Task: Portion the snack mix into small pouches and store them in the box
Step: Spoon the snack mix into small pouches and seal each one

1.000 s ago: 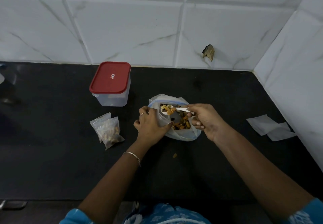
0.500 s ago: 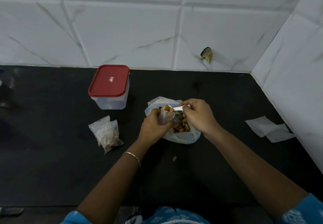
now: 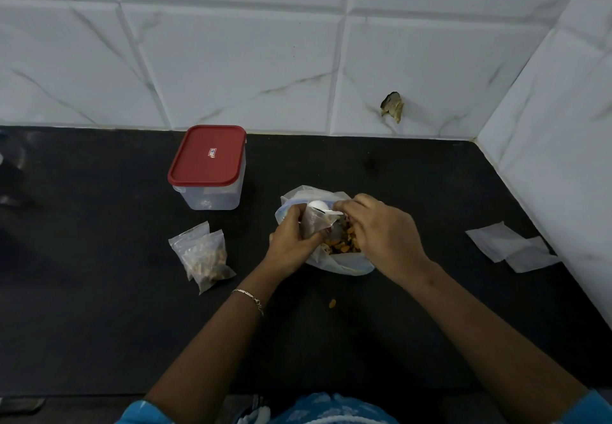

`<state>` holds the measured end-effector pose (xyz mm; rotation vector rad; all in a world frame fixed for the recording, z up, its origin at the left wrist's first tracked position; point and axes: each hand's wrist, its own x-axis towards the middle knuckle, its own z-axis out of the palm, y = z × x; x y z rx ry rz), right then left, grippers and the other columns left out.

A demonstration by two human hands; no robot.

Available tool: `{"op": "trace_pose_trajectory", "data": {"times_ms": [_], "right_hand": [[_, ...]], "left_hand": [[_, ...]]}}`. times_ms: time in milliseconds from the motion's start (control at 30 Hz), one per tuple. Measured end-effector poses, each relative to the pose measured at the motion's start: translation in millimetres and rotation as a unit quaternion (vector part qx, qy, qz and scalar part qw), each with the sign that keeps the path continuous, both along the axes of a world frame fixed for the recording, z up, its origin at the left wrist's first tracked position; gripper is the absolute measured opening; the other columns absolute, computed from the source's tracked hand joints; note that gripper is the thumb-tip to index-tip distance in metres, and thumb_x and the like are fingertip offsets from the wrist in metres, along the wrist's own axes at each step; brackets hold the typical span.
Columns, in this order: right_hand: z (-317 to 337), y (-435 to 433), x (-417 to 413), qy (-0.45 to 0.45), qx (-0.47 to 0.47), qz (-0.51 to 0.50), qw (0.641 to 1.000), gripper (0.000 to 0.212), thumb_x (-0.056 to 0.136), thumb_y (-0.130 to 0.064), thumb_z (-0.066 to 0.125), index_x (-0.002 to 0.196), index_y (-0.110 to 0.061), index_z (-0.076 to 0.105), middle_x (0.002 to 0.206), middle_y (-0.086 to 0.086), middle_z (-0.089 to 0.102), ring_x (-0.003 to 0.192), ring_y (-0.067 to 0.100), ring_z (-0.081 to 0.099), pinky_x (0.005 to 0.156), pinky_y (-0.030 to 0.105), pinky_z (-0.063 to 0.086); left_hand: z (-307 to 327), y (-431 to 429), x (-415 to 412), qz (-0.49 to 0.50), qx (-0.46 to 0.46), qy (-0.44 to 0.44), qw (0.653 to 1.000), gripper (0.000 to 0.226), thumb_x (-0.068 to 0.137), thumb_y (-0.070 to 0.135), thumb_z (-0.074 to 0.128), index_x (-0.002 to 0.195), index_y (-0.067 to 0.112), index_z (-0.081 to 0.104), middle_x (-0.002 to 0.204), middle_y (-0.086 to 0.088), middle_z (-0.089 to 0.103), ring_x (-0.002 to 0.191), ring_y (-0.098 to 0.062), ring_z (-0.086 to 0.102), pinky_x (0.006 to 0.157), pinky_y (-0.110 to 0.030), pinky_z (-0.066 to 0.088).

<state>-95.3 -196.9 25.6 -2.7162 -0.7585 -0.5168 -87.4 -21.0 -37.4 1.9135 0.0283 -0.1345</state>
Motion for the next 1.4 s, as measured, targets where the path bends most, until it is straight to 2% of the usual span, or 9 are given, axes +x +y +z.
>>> {"op": "trace_pose_trajectory", "data": {"times_ms": [300, 433, 700, 800, 933, 1100, 1200, 1300, 1400], "right_hand": [[-6.9, -0.6, -5.1, -0.01, 0.023, -0.001, 1.0, 0.039, 0.081, -0.001, 0.068, 0.115, -0.019, 0.067, 0.099, -0.004, 0.067, 0.07, 0.011, 0.063, 0.054, 0.019, 0.048], [-7.1, 2.3, -9.7, 0.013, 0.096, -0.015, 0.995, 0.03, 0.089, -0.009, 0.053, 0.114, -0.018, 0.066, 0.099, -0.006, 0.066, 0.077, 0.001, 0.059, 0.06, 0.006, 0.036], [-13.4, -2.0, -8.2, -0.017, 0.124, -0.046, 0.991, 0.03, 0.094, -0.012, 0.048, 0.118, -0.017, 0.065, 0.101, -0.005, 0.063, 0.078, 0.005, 0.059, 0.06, 0.009, 0.039], [-18.4, -6.9, -5.5, 0.042, 0.228, -0.109, 0.967, 0.024, 0.098, -0.012, 0.047, 0.115, -0.017, 0.064, 0.1, -0.008, 0.063, 0.079, 0.003, 0.057, 0.062, 0.013, 0.041], [-38.3, -17.6, -4.8, 0.214, 0.346, -0.171, 0.897, 0.021, 0.099, -0.016, 0.047, 0.103, -0.028, 0.064, 0.087, -0.008, 0.064, 0.08, 0.008, 0.061, 0.067, 0.029, 0.049], [-64.7, -24.4, -4.7, 0.26, 0.281, -0.224, 0.896, 0.021, 0.096, -0.023, 0.052, 0.108, -0.028, 0.069, 0.089, -0.008, 0.068, 0.082, 0.011, 0.063, 0.067, 0.03, 0.05], [-65.0, -20.6, -9.4, 0.183, 0.17, -0.242, 0.937, 0.025, 0.092, -0.031, 0.059, 0.115, -0.028, 0.066, 0.11, -0.005, 0.061, 0.104, 0.016, 0.056, 0.085, 0.032, 0.044], [-43.3, -7.4, -10.6, 0.096, 0.213, -0.143, 0.962, 0.03, 0.09, -0.029, 0.062, 0.12, -0.027, 0.064, 0.116, -0.005, 0.055, 0.109, 0.012, 0.052, 0.09, 0.031, 0.046], [-20.3, 9.1, -1.9, 0.182, 0.243, 0.002, 0.953, 0.028, 0.093, -0.027, 0.06, 0.121, -0.029, 0.063, 0.114, -0.008, 0.051, 0.11, 0.007, 0.05, 0.089, 0.022, 0.045]], "left_hand": [[-8.3, 4.9, -1.4, -0.007, 0.003, 0.002, 1.0, 0.044, 0.082, 0.045, 0.07, 0.118, 0.041, 0.045, 0.115, 0.02, 0.057, 0.115, -0.009, 0.056, 0.102, -0.046, 0.045], [-8.0, 5.5, -2.6, -0.005, -0.007, 0.009, 1.0, 0.037, 0.083, 0.044, 0.069, 0.112, 0.045, 0.046, 0.112, 0.02, 0.058, 0.113, -0.007, 0.056, 0.103, -0.045, 0.044], [-7.7, 3.9, -4.8, -0.009, -0.033, 0.042, 0.999, 0.035, 0.069, 0.079, 0.054, 0.098, 0.071, 0.037, 0.116, 0.026, 0.055, 0.126, -0.015, 0.049, 0.113, -0.053, 0.029], [-6.4, 5.3, -4.9, -0.003, -0.056, 0.048, 0.997, 0.04, 0.069, 0.071, 0.058, 0.098, 0.073, 0.03, 0.12, 0.027, 0.047, 0.132, -0.02, 0.042, 0.113, -0.052, 0.028], [-7.3, 5.8, -4.8, 0.007, -0.07, 0.049, 0.996, 0.061, 0.075, 0.059, 0.058, 0.121, 0.045, 0.02, 0.116, 0.028, 0.038, 0.131, -0.022, 0.038, 0.113, -0.05, 0.03], [-10.1, 4.4, -6.0, 0.01, -0.088, 0.058, 0.994, 0.058, 0.077, 0.058, 0.051, 0.124, 0.049, 0.019, 0.118, 0.031, 0.032, 0.132, -0.024, 0.032, 0.111, -0.051, 0.033], [-5.3, 1.0, -9.6, 0.001, -0.075, 0.056, 0.996, 0.052, 0.076, 0.061, 0.048, 0.118, 0.051, 0.018, 0.121, 0.021, 0.038, 0.131, -0.024, 0.035, 0.111, -0.051, 0.032], [3.7, -4.0, -12.8, -0.002, -0.027, 0.018, 0.999, 0.05, 0.079, 0.054, 0.046, 0.117, 0.042, 0.016, 0.118, 0.019, 0.04, 0.125, -0.016, 0.039, 0.112, -0.05, 0.028], [10.5, -8.2, -14.7, -0.025, 0.007, -0.011, 1.0, 0.054, 0.08, 0.054, 0.044, 0.121, 0.04, 0.012, 0.127, 0.012, 0.038, 0.124, -0.012, 0.039, 0.113, -0.046, 0.025]]}}
